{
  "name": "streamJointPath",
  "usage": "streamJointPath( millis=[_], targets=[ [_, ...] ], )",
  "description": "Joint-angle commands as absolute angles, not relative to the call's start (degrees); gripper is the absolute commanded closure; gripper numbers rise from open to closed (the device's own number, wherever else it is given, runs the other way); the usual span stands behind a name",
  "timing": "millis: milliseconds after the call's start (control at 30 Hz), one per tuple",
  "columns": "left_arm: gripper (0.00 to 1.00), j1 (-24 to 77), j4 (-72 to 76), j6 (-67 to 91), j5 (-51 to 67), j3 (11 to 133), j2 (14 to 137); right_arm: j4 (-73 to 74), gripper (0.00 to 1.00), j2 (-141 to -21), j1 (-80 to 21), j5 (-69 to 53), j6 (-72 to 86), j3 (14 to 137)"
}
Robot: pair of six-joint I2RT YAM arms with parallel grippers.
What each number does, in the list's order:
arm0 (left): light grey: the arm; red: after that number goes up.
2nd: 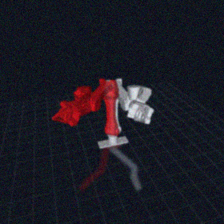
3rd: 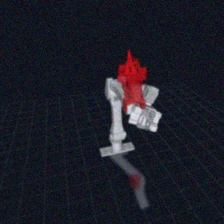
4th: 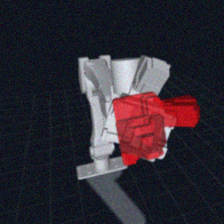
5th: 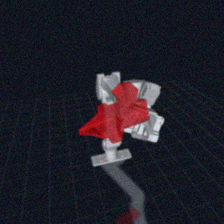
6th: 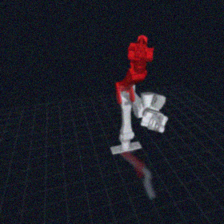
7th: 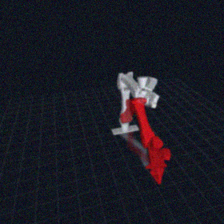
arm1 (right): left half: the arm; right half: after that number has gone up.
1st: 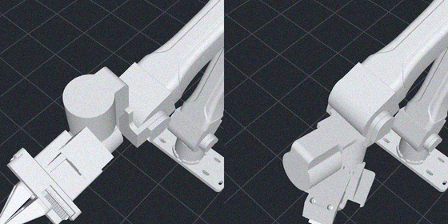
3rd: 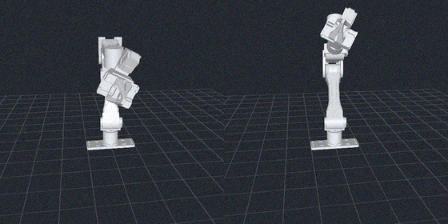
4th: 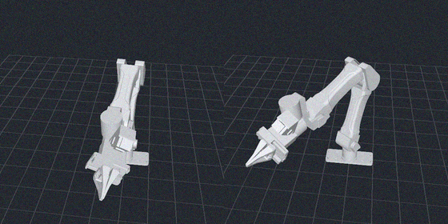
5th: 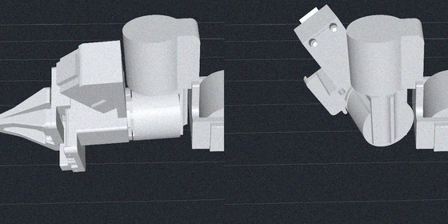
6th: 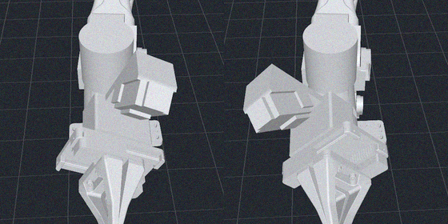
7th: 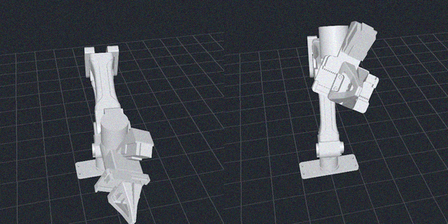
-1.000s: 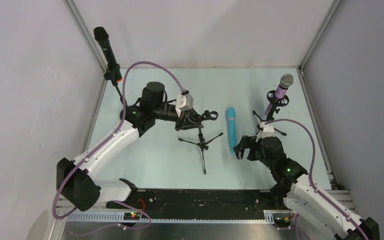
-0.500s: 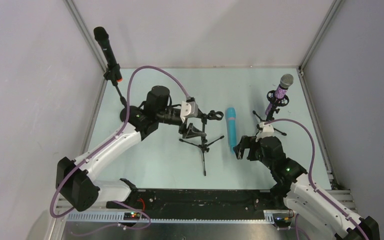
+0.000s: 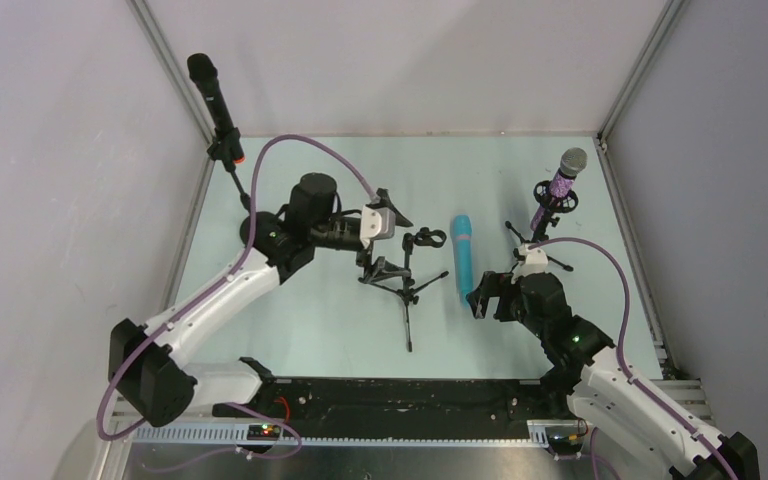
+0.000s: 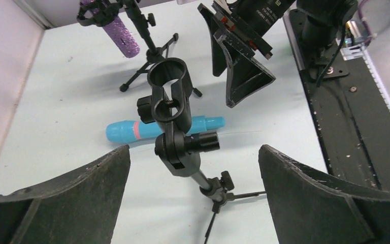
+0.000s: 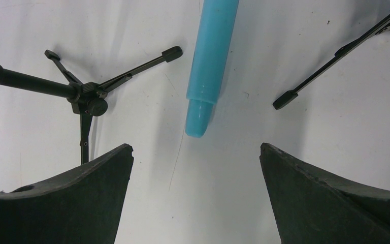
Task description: Attach the microphones to the stand
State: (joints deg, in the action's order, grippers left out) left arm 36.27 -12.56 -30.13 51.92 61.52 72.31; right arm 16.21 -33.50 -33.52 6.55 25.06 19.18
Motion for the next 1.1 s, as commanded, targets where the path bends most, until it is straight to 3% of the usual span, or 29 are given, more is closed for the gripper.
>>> streamJointPath(
  millis=[0, 533, 700, 1067],
  targets=[
    [0.0, 36.7, -11.3, -35.6, 47.3, 59.7, 67.3, 15.7, 0.0, -33.7, -33.3, 6.2, 25.6, 19.8],
    [0.0, 36.7, -7.5, -36.8, 29.6, 54.9, 58.8, 16.0, 0.0, -34.3, -33.3, 6.0, 25.2, 19.8],
    [0.0, 36.7, -0.7, -35.3, 20.6, 48.5, 52.6, 15.9, 0.0, -34.8, -33.3, 6.0, 25.0, 19.8],
    [0.0, 36.6, 4.0, -21.8, -3.4, 42.8, 51.4, 13.3, 0.0, -37.3, -33.3, 5.1, 24.3, 19.8]
  ],
)
